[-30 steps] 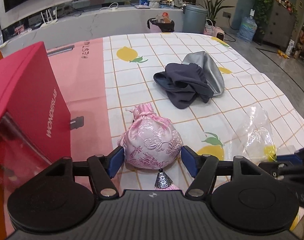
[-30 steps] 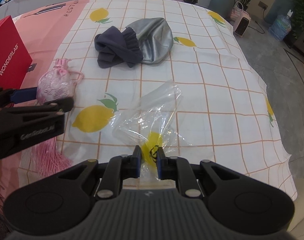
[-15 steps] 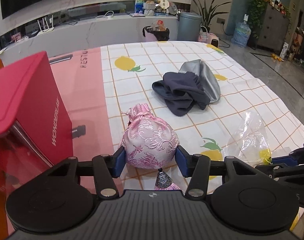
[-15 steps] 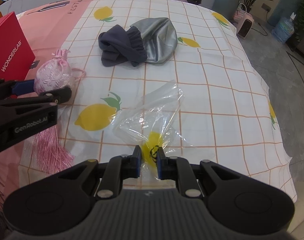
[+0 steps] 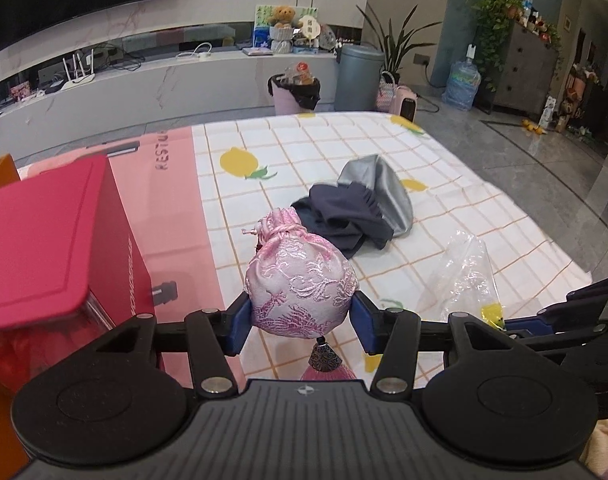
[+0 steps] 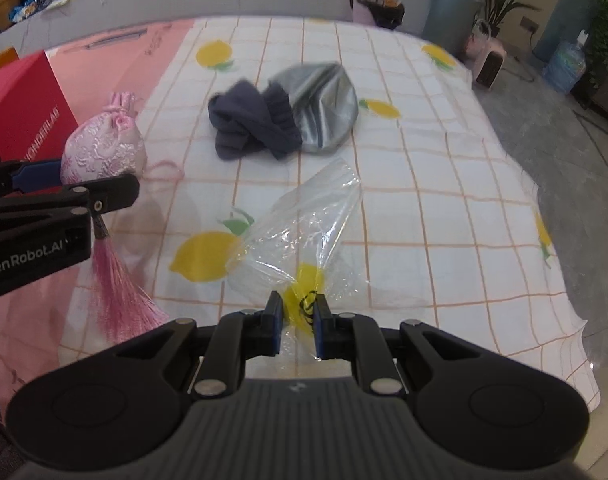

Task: Organize soft objects
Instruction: 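Carry the pink pouch and plastic bag in both tools over the orange box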

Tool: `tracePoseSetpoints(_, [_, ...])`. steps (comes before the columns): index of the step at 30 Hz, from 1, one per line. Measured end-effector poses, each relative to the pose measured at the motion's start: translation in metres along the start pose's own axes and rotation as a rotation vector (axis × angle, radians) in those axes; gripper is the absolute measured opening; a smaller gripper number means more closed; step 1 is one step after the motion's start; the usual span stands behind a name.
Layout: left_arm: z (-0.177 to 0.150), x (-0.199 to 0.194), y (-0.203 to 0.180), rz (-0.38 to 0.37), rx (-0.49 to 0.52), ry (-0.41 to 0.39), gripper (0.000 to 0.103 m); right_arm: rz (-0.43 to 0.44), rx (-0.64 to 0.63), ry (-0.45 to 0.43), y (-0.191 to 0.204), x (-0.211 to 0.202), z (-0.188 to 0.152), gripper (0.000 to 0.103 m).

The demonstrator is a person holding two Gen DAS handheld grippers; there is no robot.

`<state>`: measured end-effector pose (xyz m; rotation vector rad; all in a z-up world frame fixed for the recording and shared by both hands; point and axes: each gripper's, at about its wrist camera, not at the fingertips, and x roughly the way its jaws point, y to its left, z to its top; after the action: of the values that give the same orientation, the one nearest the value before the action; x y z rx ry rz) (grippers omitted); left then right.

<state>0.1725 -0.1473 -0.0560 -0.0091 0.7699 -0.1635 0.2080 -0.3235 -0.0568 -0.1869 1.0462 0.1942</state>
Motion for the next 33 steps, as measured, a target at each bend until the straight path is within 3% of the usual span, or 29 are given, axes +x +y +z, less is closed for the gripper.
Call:
tracePoseSetpoints(9, [0.020, -0.021, 0.008, -0.042, 0.004, -0.039, 0.059, -0.029, 0.079, -0.209, 0.011, -0.048, 0.015, 0.013])
tracePoseSetpoints(14, [0.038, -0.037, 0.026, -0.050, -0.038, -0.045, 0.059, -0.085, 0.055, -0.282, 0.034, -0.075, 0.025, 0.013])
tracePoseSetpoints(28, [0.061, -0.113, 0.089, -0.002, -0.128, -0.185, 0.059, -0.034, -0.081, -0.434, 0.128, -0.157, 0.046, 0.014])
tracePoseSetpoints(33, [0.062, -0.145, 0.118, 0.065, -0.143, -0.236, 0.059, 0.001, -0.122, -0.498, 0.170, -0.182, 0.056, 0.017])
